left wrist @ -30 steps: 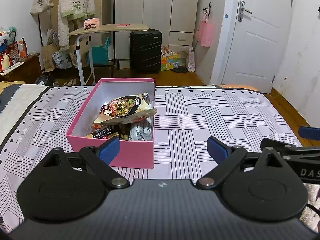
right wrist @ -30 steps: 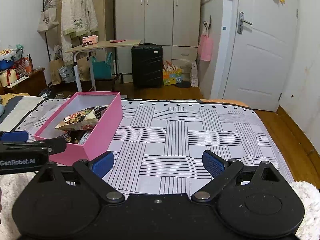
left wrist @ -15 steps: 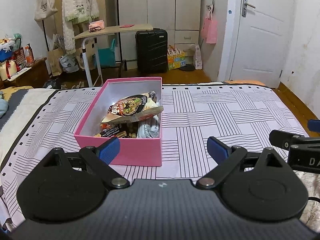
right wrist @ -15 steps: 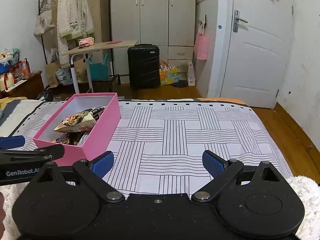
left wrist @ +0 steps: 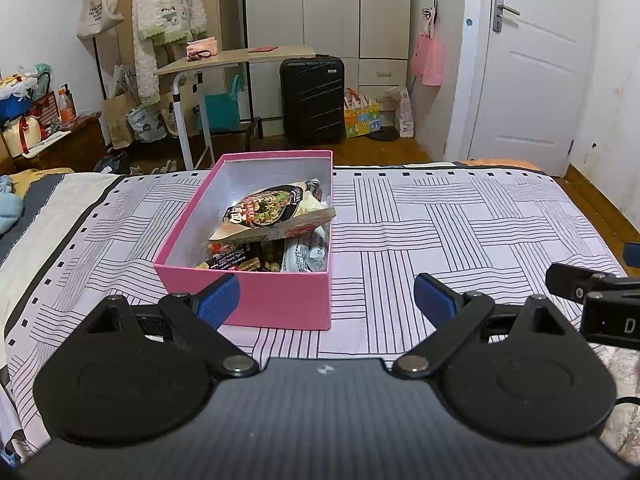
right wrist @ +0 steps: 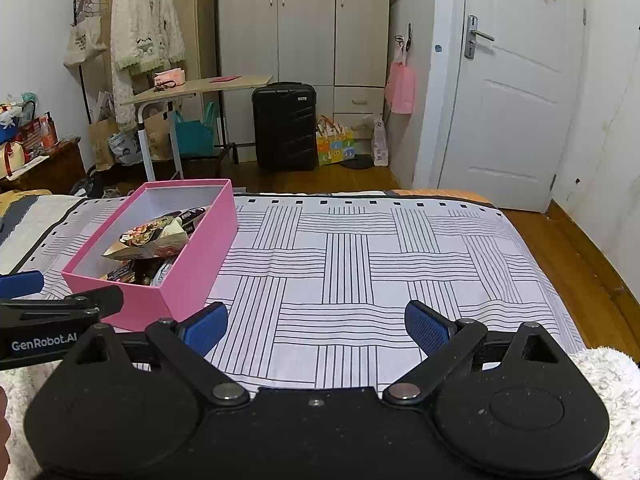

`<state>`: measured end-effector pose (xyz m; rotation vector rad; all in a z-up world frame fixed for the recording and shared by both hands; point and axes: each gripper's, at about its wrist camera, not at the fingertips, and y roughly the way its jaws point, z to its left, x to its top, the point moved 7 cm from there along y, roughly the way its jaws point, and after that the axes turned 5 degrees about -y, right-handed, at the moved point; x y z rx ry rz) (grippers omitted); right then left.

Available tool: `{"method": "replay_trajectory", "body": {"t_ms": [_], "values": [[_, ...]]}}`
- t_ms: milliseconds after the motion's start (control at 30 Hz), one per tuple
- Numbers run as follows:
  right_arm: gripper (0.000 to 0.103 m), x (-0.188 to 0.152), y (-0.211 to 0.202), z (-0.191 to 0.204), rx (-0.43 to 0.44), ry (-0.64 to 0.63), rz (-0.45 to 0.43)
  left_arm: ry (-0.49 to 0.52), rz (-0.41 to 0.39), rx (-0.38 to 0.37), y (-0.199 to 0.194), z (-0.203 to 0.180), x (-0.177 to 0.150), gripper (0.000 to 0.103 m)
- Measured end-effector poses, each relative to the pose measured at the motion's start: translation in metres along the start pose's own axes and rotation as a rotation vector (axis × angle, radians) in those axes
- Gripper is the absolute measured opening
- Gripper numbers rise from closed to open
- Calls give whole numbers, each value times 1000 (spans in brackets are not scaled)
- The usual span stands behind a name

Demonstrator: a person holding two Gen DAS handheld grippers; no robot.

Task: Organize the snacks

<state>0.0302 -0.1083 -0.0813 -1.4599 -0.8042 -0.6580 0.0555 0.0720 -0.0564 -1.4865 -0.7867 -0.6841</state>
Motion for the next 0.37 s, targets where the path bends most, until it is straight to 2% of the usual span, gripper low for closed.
{"method": "replay_trajectory", "body": {"t_ms": [367], "values": [[97, -1, 1, -2, -9, 5, 8, -16, 0, 3, -1, 3, 1, 95]]}}
